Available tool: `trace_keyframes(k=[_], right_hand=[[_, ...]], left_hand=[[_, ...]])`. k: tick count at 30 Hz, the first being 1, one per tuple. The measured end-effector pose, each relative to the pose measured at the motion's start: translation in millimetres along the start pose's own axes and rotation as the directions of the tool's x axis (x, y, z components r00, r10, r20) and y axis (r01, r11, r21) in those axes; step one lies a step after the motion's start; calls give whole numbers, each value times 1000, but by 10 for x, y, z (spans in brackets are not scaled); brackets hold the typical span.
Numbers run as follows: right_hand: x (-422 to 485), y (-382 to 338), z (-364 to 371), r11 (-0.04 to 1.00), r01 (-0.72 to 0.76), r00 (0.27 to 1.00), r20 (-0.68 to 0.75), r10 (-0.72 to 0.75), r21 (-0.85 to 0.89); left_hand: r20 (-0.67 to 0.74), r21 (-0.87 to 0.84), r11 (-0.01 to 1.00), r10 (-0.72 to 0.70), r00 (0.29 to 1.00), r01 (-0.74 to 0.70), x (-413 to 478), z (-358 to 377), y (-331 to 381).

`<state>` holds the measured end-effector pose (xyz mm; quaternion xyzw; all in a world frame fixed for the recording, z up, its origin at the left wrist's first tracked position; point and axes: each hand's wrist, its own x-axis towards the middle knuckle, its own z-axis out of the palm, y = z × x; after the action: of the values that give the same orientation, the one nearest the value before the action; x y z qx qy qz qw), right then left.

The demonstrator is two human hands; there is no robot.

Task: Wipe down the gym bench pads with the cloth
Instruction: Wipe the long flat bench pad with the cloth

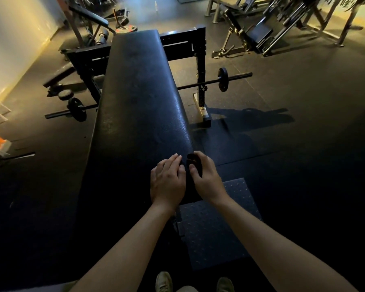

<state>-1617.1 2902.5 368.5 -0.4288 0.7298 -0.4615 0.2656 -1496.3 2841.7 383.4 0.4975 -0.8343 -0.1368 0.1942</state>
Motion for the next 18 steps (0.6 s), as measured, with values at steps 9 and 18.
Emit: trace_keyframes(k=[9, 18], right_hand=[[603, 36, 33, 1000, 15, 999, 50, -14, -15], [617, 18, 8, 996, 60, 994, 99, -53, -65]], left_hand=[[55, 52, 995, -87, 995, 84, 364, 33, 21], [-54, 31, 993, -110, 992, 112, 371, 90, 17]])
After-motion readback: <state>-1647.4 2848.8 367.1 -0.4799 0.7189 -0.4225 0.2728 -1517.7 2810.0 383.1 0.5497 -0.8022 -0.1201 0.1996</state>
